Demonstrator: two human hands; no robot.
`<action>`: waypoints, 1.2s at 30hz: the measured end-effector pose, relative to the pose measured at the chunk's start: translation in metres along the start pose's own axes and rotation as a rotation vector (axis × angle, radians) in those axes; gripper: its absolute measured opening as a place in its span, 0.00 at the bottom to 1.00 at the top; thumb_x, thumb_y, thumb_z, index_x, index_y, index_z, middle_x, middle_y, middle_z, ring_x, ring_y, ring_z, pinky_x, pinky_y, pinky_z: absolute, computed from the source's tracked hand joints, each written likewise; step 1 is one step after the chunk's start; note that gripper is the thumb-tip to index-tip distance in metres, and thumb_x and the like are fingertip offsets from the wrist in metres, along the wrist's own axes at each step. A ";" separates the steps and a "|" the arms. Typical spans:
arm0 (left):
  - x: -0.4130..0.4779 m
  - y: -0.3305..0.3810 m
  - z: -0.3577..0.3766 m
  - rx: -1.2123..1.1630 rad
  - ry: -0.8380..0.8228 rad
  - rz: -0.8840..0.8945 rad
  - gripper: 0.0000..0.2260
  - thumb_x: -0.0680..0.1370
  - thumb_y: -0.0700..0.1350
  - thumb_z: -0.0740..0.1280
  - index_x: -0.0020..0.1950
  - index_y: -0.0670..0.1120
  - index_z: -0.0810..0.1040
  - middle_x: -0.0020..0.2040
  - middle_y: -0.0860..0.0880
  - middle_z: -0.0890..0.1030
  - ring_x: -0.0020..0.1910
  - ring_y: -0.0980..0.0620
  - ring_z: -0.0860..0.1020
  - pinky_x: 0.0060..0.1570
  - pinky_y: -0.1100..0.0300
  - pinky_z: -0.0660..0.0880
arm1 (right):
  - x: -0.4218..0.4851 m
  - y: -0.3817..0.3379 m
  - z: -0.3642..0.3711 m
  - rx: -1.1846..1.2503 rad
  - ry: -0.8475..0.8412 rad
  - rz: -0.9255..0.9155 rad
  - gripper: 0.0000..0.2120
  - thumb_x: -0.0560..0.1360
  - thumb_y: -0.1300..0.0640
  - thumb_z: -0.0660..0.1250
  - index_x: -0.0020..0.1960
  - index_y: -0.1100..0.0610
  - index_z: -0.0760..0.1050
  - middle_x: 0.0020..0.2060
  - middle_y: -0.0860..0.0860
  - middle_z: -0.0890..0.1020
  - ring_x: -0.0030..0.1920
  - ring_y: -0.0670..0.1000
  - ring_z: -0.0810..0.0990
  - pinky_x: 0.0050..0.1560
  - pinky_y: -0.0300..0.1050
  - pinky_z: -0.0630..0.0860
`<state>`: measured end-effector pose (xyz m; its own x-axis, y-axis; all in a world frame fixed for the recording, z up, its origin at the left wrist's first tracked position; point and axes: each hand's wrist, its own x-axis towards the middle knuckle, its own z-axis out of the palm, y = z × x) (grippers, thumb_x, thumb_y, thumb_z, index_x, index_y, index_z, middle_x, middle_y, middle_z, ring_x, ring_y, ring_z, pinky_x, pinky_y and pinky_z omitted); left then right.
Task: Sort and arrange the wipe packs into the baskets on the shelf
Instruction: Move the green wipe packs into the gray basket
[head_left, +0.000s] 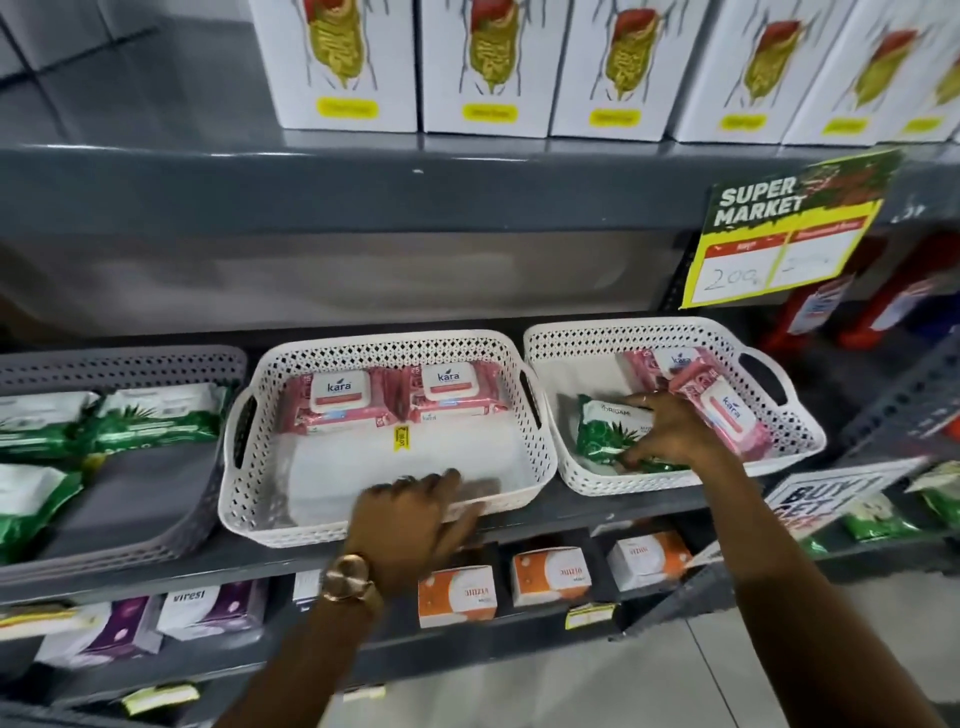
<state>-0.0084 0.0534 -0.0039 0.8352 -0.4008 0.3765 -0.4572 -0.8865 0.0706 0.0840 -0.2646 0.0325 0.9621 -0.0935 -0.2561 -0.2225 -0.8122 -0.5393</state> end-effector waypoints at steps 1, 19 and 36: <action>-0.005 -0.016 -0.006 0.008 0.004 -0.003 0.19 0.75 0.63 0.55 0.47 0.51 0.78 0.31 0.53 0.81 0.25 0.52 0.78 0.23 0.63 0.70 | -0.005 -0.004 -0.001 0.053 0.044 0.010 0.44 0.51 0.65 0.82 0.65 0.56 0.73 0.59 0.55 0.79 0.61 0.57 0.77 0.58 0.41 0.72; -0.181 -0.199 -0.077 0.037 0.144 -0.360 0.17 0.77 0.55 0.59 0.53 0.45 0.79 0.47 0.48 0.82 0.46 0.45 0.77 0.47 0.54 0.69 | -0.086 -0.329 0.154 0.297 0.117 -0.570 0.40 0.47 0.32 0.76 0.57 0.44 0.77 0.47 0.43 0.85 0.46 0.43 0.83 0.51 0.45 0.81; -0.203 -0.227 -0.079 0.067 0.121 -0.507 0.20 0.78 0.61 0.56 0.54 0.46 0.75 0.45 0.48 0.77 0.47 0.45 0.74 0.60 0.47 0.66 | -0.084 -0.392 0.274 -0.035 0.076 -0.505 0.36 0.64 0.38 0.72 0.66 0.55 0.70 0.65 0.58 0.74 0.65 0.61 0.71 0.60 0.55 0.75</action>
<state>-0.0985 0.3544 -0.0230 0.9034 0.1087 0.4149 0.0192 -0.9766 0.2141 0.0474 0.2198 0.0453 0.9571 0.2756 0.0892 0.2777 -0.7855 -0.5530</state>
